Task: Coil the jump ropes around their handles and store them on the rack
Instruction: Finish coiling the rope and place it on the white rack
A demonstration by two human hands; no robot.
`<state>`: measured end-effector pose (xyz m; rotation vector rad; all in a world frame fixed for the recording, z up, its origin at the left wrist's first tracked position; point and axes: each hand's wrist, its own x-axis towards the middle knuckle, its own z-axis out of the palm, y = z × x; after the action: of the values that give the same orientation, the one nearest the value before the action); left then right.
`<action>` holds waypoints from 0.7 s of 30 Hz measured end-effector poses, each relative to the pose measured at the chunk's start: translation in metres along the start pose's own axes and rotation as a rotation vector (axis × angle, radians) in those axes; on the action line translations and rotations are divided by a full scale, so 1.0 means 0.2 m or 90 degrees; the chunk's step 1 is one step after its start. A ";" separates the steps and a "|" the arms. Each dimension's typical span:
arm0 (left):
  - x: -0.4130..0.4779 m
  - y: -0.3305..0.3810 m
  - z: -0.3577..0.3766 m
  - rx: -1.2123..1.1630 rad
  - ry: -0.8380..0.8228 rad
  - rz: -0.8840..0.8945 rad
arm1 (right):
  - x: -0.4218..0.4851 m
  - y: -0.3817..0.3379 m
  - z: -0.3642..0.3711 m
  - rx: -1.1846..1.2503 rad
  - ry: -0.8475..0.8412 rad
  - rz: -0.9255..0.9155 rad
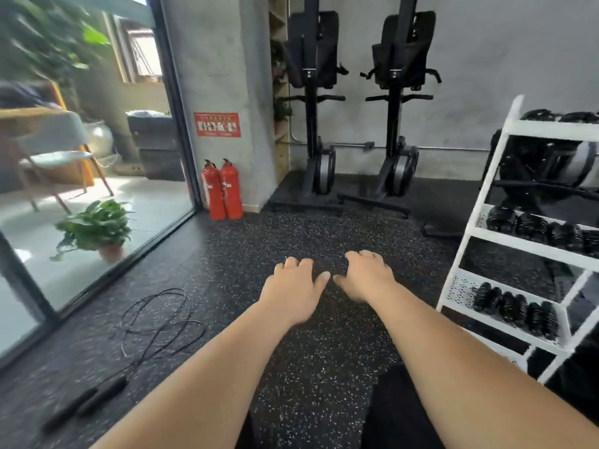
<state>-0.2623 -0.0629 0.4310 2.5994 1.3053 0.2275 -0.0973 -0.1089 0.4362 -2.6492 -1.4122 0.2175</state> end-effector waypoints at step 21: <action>-0.21 -1.47 -0.03 -0.036 0.006 -0.209 | 0.06 -1.47 0.49 -0.089 -0.133 -0.303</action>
<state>-0.5136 0.0748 0.3567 2.2953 1.6741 0.2163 -0.3477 0.0684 0.3926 -2.3480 -2.1430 0.3586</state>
